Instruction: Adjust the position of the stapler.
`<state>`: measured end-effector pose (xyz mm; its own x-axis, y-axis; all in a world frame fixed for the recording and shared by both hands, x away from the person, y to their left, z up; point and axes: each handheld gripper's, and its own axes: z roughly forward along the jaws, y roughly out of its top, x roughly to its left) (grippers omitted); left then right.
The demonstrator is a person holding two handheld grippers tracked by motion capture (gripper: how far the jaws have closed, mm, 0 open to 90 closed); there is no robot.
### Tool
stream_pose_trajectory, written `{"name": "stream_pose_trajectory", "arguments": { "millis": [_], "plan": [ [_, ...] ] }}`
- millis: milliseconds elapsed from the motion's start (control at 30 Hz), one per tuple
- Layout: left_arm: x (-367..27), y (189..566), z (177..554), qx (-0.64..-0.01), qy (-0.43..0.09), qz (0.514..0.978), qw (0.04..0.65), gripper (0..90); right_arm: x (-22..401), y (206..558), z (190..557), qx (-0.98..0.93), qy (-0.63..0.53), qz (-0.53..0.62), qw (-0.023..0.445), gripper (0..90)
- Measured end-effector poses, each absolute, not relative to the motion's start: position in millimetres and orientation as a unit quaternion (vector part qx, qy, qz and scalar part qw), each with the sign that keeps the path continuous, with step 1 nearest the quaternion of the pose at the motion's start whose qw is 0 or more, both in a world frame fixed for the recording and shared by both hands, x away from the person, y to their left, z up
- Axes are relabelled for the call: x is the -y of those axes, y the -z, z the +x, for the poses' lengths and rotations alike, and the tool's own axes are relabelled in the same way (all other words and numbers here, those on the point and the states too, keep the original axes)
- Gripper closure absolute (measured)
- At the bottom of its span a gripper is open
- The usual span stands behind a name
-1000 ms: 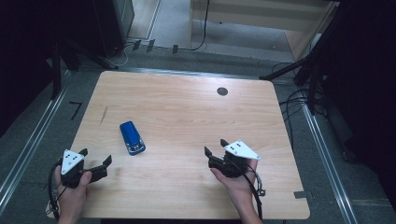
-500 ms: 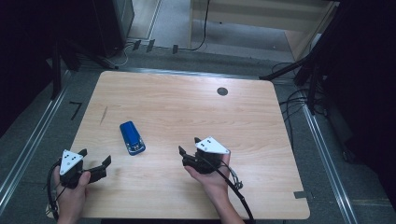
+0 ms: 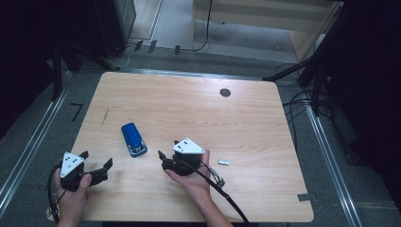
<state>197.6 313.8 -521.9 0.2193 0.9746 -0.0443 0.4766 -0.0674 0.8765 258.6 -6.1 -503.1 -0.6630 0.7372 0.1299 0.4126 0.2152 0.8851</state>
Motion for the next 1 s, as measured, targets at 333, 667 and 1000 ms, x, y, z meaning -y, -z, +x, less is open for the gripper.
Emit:
{"name": "stream_pose_trajectory", "arguments": {
  "millis": [333,667,1000],
  "plan": [
    [-313,522,197,-0.544,-0.304,0.667,0.408,7.7,-30,509,265,-0.769,-0.503,0.367,0.141,34.5],
    [-312,523,198,-0.544,-0.308,0.669,0.403,7.7,-65,518,273,-0.778,-0.495,0.364,0.133,36.3],
    [-311,523,198,-0.542,-0.308,0.671,0.401,7.7,-86,524,282,-0.780,-0.488,0.367,0.137,39.2]
  ]
}}
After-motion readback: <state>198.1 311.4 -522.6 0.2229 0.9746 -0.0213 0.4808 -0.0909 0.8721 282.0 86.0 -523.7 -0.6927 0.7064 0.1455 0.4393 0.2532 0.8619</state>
